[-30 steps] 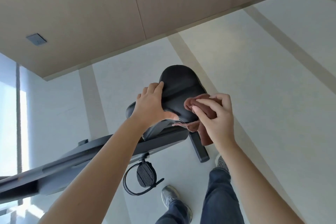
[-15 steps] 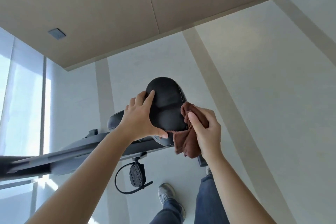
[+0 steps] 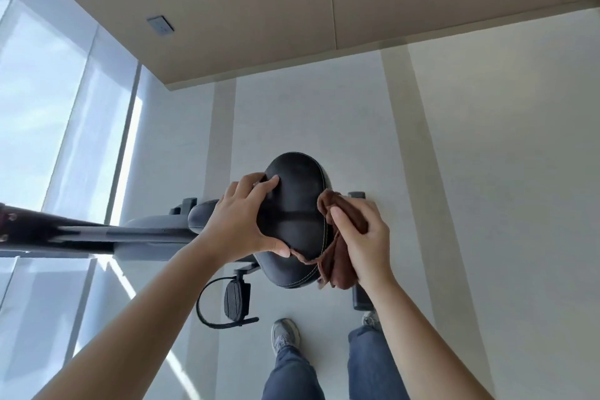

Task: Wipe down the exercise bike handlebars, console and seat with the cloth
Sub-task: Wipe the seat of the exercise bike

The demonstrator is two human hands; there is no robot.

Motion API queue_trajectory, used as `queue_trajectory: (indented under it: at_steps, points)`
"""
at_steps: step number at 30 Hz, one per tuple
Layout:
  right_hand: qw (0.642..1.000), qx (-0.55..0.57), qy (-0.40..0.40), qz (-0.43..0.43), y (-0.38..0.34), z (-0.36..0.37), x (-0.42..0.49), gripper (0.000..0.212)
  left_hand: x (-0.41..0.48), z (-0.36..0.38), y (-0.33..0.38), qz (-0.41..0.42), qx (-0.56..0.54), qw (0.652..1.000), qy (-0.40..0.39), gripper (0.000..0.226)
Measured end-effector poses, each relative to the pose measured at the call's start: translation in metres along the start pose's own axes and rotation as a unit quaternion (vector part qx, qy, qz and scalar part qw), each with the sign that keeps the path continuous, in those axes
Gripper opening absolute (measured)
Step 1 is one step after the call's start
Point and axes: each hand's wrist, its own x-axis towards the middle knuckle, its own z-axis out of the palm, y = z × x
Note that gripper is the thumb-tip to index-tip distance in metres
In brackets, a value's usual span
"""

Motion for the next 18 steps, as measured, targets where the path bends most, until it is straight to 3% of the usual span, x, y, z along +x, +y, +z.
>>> queue_trajectory:
  at_steps: [6,13,18]
  points:
    - [0.984,-0.099,-0.147,-0.023,-0.034,0.018,0.09,0.018,-0.002,0.002,0.002,-0.011,0.004,1.0,0.005,0.116]
    - [0.992,-0.049,-0.109,-0.026,-0.016,-0.007,0.042,0.029,-0.002,0.002,0.001,-0.018,-0.005,1.0,0.018,0.115]
    - [0.98,-0.088,-0.18,-0.02,-0.028,0.009,0.091,0.022,-0.001,0.003,0.001,-0.02,-0.015,0.999,0.022,0.115]
